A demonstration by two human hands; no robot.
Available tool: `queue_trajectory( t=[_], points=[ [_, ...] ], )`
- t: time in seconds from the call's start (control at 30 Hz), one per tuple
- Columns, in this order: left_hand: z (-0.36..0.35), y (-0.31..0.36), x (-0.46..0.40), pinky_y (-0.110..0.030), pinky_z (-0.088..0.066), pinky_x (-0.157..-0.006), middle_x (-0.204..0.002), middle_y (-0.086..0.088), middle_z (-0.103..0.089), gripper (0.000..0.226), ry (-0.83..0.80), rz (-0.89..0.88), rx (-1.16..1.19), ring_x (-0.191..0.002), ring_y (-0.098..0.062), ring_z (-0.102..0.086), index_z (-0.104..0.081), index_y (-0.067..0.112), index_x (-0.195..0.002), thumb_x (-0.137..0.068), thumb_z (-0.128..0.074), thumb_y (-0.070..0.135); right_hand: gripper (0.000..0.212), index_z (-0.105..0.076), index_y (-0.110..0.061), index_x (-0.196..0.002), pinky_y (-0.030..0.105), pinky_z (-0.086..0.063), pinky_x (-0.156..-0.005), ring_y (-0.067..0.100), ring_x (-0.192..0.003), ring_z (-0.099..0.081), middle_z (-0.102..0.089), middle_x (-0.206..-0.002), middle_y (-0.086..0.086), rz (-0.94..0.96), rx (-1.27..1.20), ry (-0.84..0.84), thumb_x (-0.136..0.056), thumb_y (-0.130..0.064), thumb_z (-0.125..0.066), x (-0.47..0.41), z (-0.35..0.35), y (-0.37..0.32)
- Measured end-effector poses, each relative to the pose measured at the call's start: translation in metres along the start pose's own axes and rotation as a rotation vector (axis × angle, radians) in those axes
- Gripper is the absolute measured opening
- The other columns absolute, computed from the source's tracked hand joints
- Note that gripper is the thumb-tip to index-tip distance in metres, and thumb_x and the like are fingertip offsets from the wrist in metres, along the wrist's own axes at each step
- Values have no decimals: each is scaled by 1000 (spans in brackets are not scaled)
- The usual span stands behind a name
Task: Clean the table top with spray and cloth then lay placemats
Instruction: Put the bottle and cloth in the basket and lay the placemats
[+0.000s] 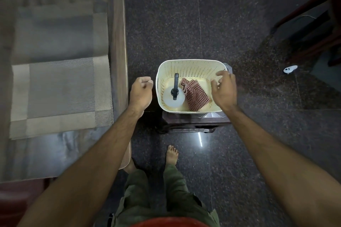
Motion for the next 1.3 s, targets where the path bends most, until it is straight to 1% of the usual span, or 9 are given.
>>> queue_trajectory(
  t=[0.23,0.33,0.4,0.57,0.8,0.93,1.07,1.17,1.3],
  points=[
    [75,-3,28,-33,-50,-91,-103,0,-63,23,98,-40,78,-95,-13,-60,-60,10,-121,-101,-52,18,27,-55,-17,-121,48,-51,-87,28,-92,-61,-48,-113,6,245,-88,-208,-96,-27,-55,45,-66,-131],
    [115,-10,34,-30,-47,-83,-99,-3,-63,19,174,-41,122,-87,-13,-58,-61,10,-116,-100,-52,15,28,-57,-17,-122,46,-39,-103,26,-102,-59,-51,-116,6,343,-57,-270,-97,-30,-56,65,-91,-181],
    [144,-17,37,-27,-46,-81,-96,-2,-63,15,227,-29,147,-82,-12,-58,-60,12,-113,-100,-53,14,29,-58,-13,-122,45,-38,-102,27,-105,-57,-51,-117,10,406,-45,-316,-97,-27,-58,77,-109,-213],
    [213,-36,44,-31,-49,-89,-109,-7,-65,21,348,17,168,-97,-18,-61,-60,5,-118,-98,-55,11,34,-54,-9,-127,41,-47,-96,29,-104,-57,-48,-124,13,509,8,-464,-98,-25,-57,104,-154,-273],
    [287,-79,54,-32,-49,-97,-120,-5,-63,25,442,142,202,-111,-20,-61,-58,8,-121,-97,-57,12,38,-59,-3,-120,23,-45,-88,20,-100,-56,-58,-125,12,106,-66,-420,-93,-28,-62,99,-207,-280],
    [304,-92,55,-39,-49,-101,-116,-1,-61,28,416,180,199,-111,-21,-61,-57,8,-123,-96,-59,15,34,-63,1,-104,32,-51,-84,26,-91,-62,-67,-106,17,-23,-59,-328,-89,-30,-65,92,-209,-278],
    [311,-101,54,-36,-50,-96,-110,-2,-59,28,363,195,209,-103,-19,-60,-56,8,-123,-97,-58,15,32,-64,-2,-95,30,-51,-82,25,-94,-63,-66,-98,11,-64,-30,-302,-92,-34,-62,80,-208,-283],
    [313,-109,53,-35,-49,-92,-105,-4,-63,23,308,208,215,-96,-18,-60,-54,14,-119,-96,-59,17,29,-60,-7,-84,26,-42,-69,22,-85,-61,-62,-89,9,-77,-19,-272,-95,-34,-60,65,-203,-291],
    [315,-120,56,-27,-46,-75,-87,1,-62,21,261,212,191,-77,-12,-57,-53,16,-117,-97,-58,16,33,-55,-8,-72,25,-43,-71,20,-82,-60,-60,-85,6,-178,-75,-262,-94,-31,-63,48,-204,-297]
  ],
)
Point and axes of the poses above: each hand's wrist, its own x-axis away from the middle knuckle, its own z-axis out of the back of the hand, y = z × x, the point moved 10 cm from there along -x, towards the middle knuckle
